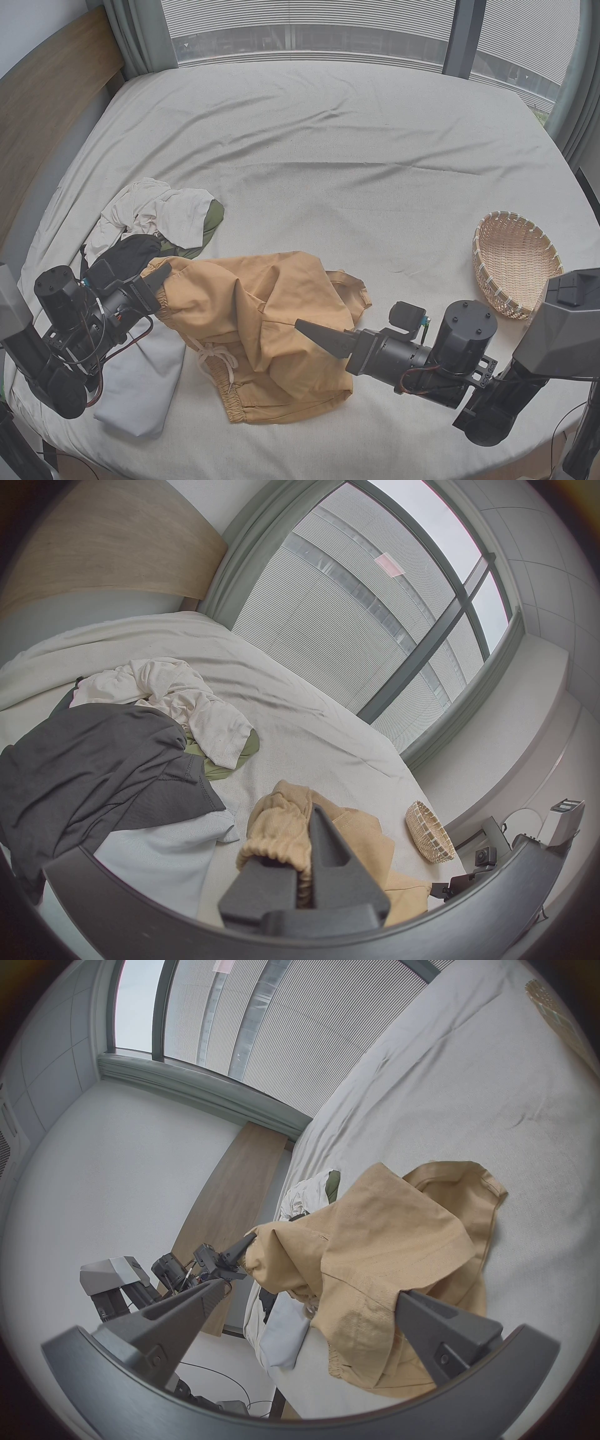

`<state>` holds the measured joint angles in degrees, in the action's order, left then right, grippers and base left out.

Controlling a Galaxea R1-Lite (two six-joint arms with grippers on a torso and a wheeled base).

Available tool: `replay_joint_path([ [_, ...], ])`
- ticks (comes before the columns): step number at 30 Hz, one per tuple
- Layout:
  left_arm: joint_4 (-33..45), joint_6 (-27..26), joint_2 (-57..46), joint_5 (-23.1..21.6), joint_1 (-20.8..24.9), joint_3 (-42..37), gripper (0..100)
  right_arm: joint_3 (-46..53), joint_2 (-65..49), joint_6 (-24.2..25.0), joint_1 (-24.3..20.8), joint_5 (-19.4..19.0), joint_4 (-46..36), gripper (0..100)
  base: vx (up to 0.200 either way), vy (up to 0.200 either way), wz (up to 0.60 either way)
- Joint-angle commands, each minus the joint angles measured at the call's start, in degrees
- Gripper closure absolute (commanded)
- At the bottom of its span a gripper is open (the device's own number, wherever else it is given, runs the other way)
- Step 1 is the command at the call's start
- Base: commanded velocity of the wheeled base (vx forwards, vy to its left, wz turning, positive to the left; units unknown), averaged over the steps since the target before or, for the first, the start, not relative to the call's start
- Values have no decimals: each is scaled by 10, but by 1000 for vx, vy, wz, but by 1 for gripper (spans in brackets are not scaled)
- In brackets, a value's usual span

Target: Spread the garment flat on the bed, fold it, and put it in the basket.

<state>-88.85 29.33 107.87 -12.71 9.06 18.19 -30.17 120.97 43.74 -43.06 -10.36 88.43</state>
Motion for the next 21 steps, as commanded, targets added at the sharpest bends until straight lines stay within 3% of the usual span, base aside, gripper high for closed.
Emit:
replay_joint_path([
  [1, 0, -1, 1, 1, 1, 0, 100, -27, 33, -1, 1, 3, 0, 0, 0, 0, 0],
  [14, 0, -1, -2, 1, 1, -1, 100, -95, 92, -3, 1, 4, 0, 0, 0, 0, 0],
  [15, 0, 0, -2, 1, 1, -1, 100, -95, 91, -3, 1, 4, 0, 100, 0, 0, 0],
  [21, 0, 0, -1, 1, 1, -1, 100, -94, 87, -2, 8, 5, 1, 100, 0, 0, 0],
])
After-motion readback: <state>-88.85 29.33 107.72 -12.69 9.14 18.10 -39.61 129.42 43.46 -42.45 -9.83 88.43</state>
